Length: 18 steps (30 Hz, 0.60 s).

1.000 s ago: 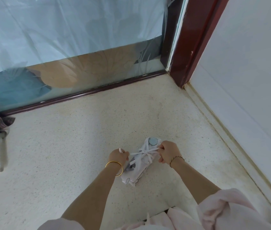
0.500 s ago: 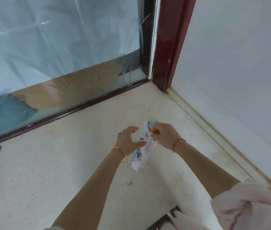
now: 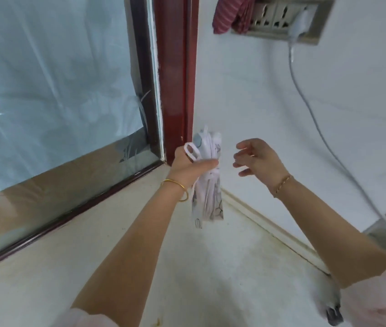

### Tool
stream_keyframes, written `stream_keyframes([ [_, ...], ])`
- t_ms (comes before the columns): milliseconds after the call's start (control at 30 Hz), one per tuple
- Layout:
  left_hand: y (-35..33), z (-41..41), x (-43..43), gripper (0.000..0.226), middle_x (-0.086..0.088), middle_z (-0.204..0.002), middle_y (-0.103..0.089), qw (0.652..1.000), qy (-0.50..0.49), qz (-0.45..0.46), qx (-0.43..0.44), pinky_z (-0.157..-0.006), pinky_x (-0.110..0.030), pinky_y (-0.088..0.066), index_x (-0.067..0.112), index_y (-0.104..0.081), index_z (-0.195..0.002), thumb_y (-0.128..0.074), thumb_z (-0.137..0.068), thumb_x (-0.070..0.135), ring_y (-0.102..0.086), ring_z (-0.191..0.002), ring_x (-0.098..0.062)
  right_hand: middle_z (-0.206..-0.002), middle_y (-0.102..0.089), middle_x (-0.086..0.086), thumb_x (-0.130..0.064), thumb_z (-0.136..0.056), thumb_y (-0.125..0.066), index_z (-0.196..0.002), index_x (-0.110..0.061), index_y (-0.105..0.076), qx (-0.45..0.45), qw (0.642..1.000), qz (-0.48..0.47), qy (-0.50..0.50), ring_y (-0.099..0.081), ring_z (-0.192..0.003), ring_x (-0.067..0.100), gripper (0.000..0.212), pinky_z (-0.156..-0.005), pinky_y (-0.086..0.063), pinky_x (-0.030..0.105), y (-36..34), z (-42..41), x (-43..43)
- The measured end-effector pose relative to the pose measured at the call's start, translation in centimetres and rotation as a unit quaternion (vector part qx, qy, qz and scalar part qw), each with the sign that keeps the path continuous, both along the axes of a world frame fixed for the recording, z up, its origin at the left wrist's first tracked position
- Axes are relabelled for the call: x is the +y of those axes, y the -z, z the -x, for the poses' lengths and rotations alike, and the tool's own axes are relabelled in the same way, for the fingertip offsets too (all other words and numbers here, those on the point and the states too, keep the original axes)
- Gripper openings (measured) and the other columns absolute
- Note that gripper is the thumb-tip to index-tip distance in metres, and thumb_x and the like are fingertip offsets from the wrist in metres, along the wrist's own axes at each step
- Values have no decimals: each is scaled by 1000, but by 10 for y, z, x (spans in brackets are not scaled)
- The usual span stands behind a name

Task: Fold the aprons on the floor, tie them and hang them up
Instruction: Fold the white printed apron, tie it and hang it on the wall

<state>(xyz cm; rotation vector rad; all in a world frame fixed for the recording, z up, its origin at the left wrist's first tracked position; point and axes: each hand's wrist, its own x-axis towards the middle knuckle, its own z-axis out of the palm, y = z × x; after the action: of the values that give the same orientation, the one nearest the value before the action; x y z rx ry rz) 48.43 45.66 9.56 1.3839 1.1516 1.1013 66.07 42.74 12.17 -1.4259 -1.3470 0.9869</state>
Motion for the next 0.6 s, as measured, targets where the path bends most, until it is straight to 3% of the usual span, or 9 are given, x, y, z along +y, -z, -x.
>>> stream_keyframes([
  [100, -52, -10, 9, 34, -13, -100, -70, 995, 73, 3, -67, -75, -28, -55, 2, -62, -110, -72, -79, 14, -70, -85, -15, -111, -63, 10, -26, -81, -64, -124, -9, -52, 103, 983, 103, -107, -62, -97, 22, 48, -84, -53, 36, -12, -13, 1],
  [167, -91, -19, 17, 31, -12, -103, -70, 985, 115, -4, -132, -86, -35, -54, 5, -63, -112, -67, -83, 16, -68, -95, -21, -116, -63, 14, -42, -79, -60, -126, -8, -54, 150, 966, 94, -188, -60, -105, 31, 58, -95, -48, 41, -34, -14, 3],
  [233, -127, -24, 20, 23, -12, -101, -69, 973, 156, -3, -172, -85, -35, -54, 7, -63, -111, -58, -90, 14, -67, -94, -21, -132, -53, 21, -50, -79, -63, -130, -8, -53, 185, 954, 58, -227, -48, -123, 41, 67, -105, -37, 52, -57, -13, 4],
  [300, -161, -26, 17, 29, -12, -106, -65, 962, 200, -10, -184, -81, -32, -56, 10, -61, -113, -57, -86, 21, -65, -93, -20, -135, -37, 38, -55, -74, -69, -129, 0, -50, 197, 951, 19, -236, -35, -126, 54, 80, -104, -27, 64, -82, -10, 5],
  [367, -188, -28, 20, 39, -12, -111, -63, 952, 239, -31, -188, -83, -32, -55, 12, -61, -115, -61, -80, 27, -64, -95, -20, -125, -19, 54, -58, -71, -72, -125, 12, -41, 191, 949, -8, -250, -18, -115, 71, 94, -94, -13, 78, -108, -11, 8],
  [400, -198, -28, 20, 42, -12, -112, -62, 950, 248, -35, -187, -88, -33, -53, 11, -60, -119, -64, -81, 28, -63, -97, -20, -120, -29, 54, -58, -69, -73, -122, 12, -45, 187, 952, -38, -239, -29, -112, 70, 92, -93, -17, 78, -119, -9, 6],
  [467, -224, -34, 24, 47, -12, -113, -60, 952, 244, -61, -173, -102, -40, -41, 9, -56, -126, -61, -85, 32, -57, -104, -23, -103, -59, 34, -58, -67, -73, -112, 1, -59, 169, 950, -111, -236, -61, -97, 46, 76, -91, -43, 62, -147, -13, 6],
  [533, -248, -43, 27, 41, -10, -110, -62, 959, 223, -90, -150, -104, -38, -39, 12, -57, -123, -54, -91, 37, -57, -102, -22, -88, -64, 22, -52, -70, -72, -106, -1, -61, 179, 941, -173, -227, -68, -79, 33, 64, -78, -55, 49, -172, -20, 11],
  [600, -272, -52, 29, 32, -7, -103, -67, 962, 211, -111, -134, -95, -33, -47, 16, -63, -110, -52, -92, 40, -63, -96, -19, -82, -58, 26, -48, -77, -64, -104, 5, -57, 180, 941, -223, -178, -63, -71, 36, 59, -67, -55, 44, -197, -28, 18],
])
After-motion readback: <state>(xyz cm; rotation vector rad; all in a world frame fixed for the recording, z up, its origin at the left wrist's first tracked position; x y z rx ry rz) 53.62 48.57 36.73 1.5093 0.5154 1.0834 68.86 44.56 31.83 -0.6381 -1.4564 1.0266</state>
